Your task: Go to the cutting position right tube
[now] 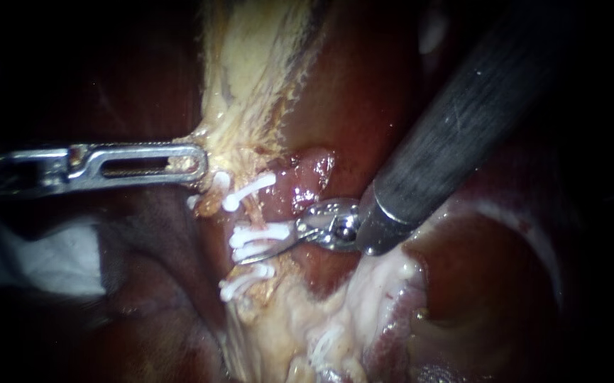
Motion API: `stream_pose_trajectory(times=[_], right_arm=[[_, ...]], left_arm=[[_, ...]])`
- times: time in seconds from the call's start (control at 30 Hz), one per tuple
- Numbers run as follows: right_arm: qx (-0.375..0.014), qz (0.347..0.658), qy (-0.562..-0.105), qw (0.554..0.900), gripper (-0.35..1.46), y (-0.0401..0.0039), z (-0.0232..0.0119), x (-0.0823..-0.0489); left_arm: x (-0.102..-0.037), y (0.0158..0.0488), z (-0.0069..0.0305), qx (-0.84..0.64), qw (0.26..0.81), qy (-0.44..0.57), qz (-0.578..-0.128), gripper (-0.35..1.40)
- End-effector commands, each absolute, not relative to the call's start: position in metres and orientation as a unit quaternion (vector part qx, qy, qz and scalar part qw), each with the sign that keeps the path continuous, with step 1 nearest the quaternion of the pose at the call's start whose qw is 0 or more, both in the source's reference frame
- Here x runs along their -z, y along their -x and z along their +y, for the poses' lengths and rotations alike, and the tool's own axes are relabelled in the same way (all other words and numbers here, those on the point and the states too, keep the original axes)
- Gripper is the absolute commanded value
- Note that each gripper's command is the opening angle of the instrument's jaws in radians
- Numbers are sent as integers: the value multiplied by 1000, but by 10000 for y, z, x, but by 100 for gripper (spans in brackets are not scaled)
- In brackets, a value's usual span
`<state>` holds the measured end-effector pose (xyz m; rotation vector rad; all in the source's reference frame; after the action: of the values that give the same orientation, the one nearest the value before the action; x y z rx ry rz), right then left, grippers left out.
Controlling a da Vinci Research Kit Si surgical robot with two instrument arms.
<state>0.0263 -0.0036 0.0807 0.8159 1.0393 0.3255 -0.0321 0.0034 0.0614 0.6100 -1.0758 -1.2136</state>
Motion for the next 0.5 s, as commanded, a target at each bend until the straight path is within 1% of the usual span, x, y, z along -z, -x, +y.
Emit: stream_pose_trajectory(times=[0.03,0.5], right_arm=[[-150,480,-377,777,127,-263,-36,-807],[-150,481,-378,777,127,-263,-37,-806]], left_arm=[[-614,321,34,534,648,-268,-473,-35],[-614,321,34,534,648,-268,-473,-35]])
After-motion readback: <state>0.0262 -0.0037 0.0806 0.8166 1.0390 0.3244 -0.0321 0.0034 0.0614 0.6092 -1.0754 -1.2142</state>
